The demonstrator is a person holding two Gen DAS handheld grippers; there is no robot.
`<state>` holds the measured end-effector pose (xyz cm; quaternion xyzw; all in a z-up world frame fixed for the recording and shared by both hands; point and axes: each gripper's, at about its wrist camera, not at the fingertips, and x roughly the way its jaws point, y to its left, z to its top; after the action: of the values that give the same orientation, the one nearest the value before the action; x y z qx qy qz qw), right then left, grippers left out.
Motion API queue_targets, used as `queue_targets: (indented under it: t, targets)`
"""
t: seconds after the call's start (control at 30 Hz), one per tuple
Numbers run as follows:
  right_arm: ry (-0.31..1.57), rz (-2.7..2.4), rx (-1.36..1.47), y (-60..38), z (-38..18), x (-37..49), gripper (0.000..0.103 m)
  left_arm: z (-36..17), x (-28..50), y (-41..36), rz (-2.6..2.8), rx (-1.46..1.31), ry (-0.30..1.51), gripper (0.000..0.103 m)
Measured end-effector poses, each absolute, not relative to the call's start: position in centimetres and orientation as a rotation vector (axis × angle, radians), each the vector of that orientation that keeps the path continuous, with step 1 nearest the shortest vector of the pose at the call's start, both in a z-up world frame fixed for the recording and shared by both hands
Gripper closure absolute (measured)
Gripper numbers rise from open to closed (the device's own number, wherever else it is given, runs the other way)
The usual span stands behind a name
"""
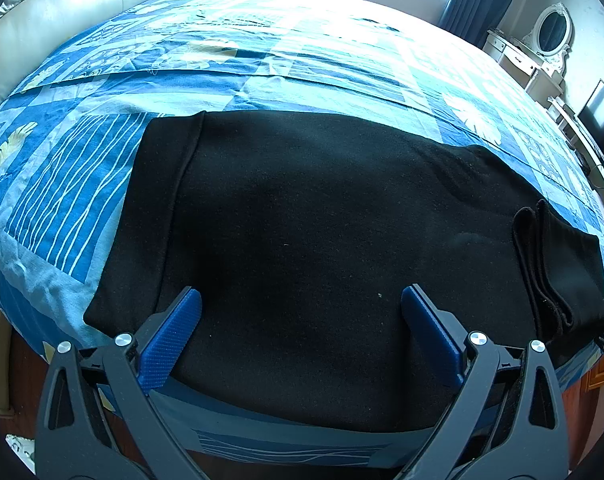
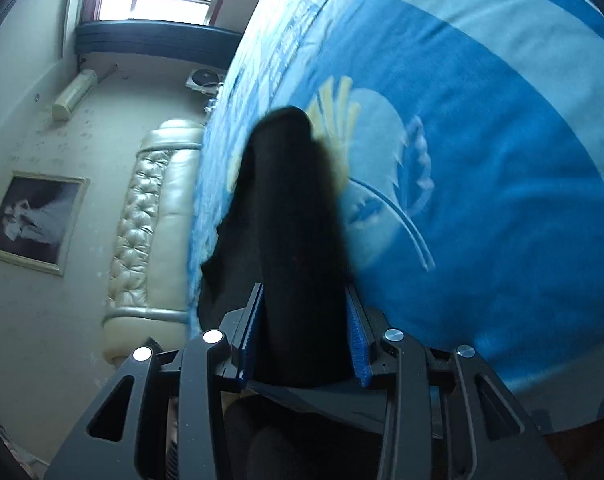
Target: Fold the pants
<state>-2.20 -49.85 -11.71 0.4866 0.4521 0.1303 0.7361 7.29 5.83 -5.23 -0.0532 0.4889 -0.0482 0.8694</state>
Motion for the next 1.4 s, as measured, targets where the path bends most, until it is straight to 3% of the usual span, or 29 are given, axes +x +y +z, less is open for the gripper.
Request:
queue_targets:
  t: [0.13,0.23,0.37,0.5,0.83,1.13,1.27,1.4]
  targets:
    - [1.003,0.24,1.016,-49.4,-11.3,-2.1,0.078,-5.3,7.2,5.8,-0.103,-0.103,1.018,0.003]
    - [0.987,0.209,1.022,-49.5,-10.0,-2.3,0.072,-5.3,7.2,5.8,-0.105,-0.1,1.016,0.003]
    - [0.89,0.004,0.818,-48.3,-5.1,-2.9,0.071,-5.3,7.3,5.8,-0.107,-0.103,1.019,0.003]
    - [0.845,0.221,0.814,-42.2,-2.1,-0.5,0.071,-5.3,7.3,5.8,-0.108,-0.104,1.02,0.003]
    - [1.049,0.619,0.844,-27.7,-7.2,5.4,0.071,-5.3,7.2,5.7,-0.119,-0.098,1.019,0.002]
    - [1.083,0.609,0.903,-27.7,-10.1,4.4,0.079,-2.9,7.3,7.0,-0.166,-0.168,1.0,0.003]
    - [1.083,0.617,0.902,-28.0,-10.3,4.2,0.079,-0.3,8.0,10.9,-0.209,-0.267,0.938,0.003]
    - [1.083,0.621,0.909,-28.1,-10.5,4.0,0.078,-1.7,9.7,15.9,-0.256,-0.362,0.995,0.006]
